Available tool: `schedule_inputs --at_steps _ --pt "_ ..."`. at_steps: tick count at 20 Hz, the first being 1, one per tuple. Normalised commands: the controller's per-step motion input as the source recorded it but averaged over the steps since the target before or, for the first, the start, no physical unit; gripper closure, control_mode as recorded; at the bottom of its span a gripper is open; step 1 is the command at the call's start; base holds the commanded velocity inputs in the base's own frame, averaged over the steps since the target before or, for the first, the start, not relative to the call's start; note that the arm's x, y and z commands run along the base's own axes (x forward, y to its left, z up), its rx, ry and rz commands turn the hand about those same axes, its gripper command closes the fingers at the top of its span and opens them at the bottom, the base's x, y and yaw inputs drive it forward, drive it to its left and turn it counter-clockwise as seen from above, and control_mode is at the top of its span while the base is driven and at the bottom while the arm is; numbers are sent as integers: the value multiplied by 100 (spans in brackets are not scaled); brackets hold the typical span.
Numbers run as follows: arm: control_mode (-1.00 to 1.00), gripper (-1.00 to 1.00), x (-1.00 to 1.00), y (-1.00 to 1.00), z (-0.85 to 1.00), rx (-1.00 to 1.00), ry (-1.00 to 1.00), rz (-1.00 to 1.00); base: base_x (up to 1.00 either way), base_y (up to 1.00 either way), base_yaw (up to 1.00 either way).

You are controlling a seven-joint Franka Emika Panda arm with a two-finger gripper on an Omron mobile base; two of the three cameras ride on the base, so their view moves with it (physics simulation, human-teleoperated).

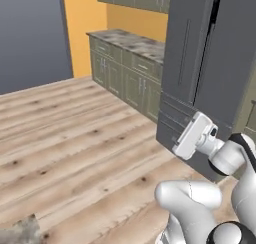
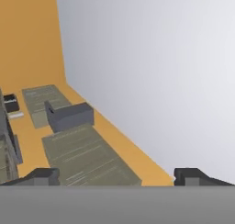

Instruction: Move the drinks to the dining counter.

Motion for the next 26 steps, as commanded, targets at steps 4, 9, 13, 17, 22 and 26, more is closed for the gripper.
schedule_inputs --at_steps 4,9,13,17,22,26 --pt "100 -100 0 0 0 0 0 0 66 72 -27" --pt "100 -100 0 0 0 0 0 0 60 -1 -22" --pt "100 -100 0 0 0 0 0 0 2 -57 -38" --pt "100 -100 0 0 0 0 0 0 -2 -91 -53" --pt "100 -100 0 0 0 0 0 0 -5 -94 -56" --pt "100 -100 0 0 0 0 0 0 0 -85 -55"
